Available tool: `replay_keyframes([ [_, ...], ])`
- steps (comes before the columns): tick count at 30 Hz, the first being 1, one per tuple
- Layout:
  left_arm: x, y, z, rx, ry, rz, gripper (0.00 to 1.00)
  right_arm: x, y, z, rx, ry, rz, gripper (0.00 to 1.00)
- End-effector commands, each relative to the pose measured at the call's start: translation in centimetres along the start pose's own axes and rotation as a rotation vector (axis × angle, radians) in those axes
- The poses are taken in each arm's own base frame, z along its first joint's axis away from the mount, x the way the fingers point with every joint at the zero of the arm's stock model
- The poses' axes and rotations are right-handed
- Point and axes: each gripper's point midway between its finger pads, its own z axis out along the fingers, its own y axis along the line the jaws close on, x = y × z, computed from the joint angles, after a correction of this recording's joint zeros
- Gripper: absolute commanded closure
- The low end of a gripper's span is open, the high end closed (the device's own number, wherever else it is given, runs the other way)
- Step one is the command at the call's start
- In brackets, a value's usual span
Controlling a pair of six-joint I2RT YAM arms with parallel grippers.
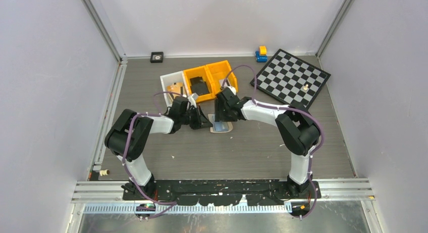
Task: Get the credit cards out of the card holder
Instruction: Pick up the card holder from the center of the board.
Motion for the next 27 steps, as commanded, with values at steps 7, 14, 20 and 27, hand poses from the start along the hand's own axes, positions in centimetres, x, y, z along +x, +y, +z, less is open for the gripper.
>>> replay_keyframes([
  [7, -1.2, -2.4, -1.1, 0.085, -0.035, 0.046, 1.00, -0.4, -5.1, -1.0, 0.256, -0.042, -0.104, 0.53],
  [14, -1.8, -2.0, -1.7, 0.077, -0.063, 0.038, 1.00, -2.2, -7.5, -3.1, 0.400, -0.108, -0.149, 0.42],
  [20, -2.1, -1.8, -2.2, 0.058, -0.087, 0.046, 1.00, -3.0, -7.7, -5.0, 0.399, -0.147, -0.149, 0.31],
  [27, -2.5, -2.0, -2.9, 0.048, -0.112, 0.067, 1.00, -3.7, -7.6, -6.5, 0.389, -0.173, -0.145, 0.30],
])
